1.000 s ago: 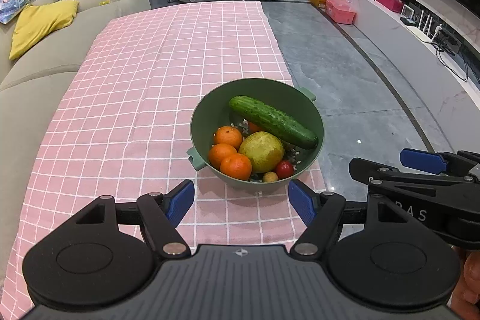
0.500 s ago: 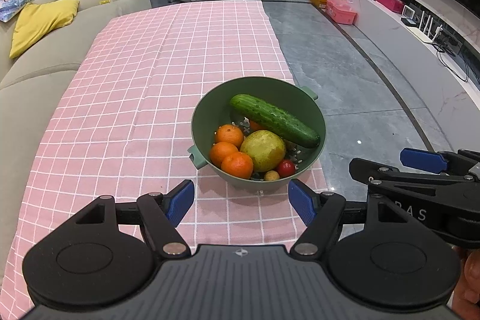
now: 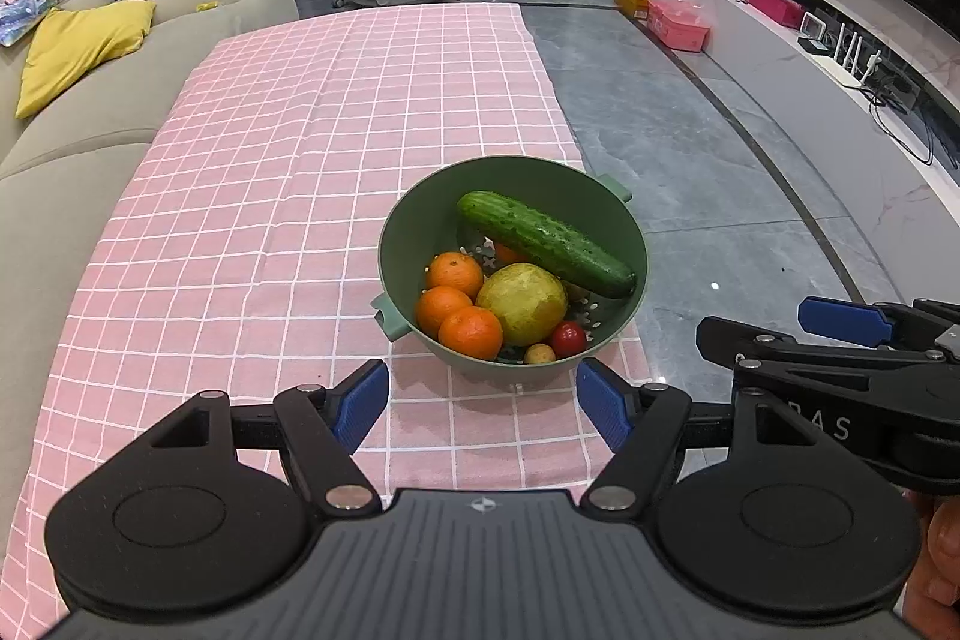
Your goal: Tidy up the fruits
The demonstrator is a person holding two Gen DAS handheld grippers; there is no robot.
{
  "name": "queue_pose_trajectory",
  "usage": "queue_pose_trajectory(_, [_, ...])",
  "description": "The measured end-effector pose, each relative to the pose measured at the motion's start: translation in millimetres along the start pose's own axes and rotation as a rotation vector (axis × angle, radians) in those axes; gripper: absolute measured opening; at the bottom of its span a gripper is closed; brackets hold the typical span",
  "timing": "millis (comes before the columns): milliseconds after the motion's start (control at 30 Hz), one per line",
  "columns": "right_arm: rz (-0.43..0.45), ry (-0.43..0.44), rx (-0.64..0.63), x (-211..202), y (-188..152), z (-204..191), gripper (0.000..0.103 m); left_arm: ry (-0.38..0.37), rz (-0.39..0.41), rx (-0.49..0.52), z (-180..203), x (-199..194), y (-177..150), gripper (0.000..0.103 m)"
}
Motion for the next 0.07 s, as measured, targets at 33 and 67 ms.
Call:
queue_pose_trajectory(33, [0.0,0.0,0.0,0.0,0.0,0.0,0.064,-0.002,0.005,0.003,0.4,-0.6,0.3,0.084])
queue_pose_trajectory(67, [0.0,0.0,0.0,0.0,0.1,0.1,0.064,-0.003,0.01,0.007,0.9,-1.2,0.8,0.084])
Point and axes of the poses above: each gripper's, at about its wrist camera, not at the fingertips, and x roughly the way its jaws point, z to its right, y to its top, the point moved 10 cm from there along x, roughly the way its jaws point, and after that the axes turned 14 degrees about -x, right-handed, at the moved point
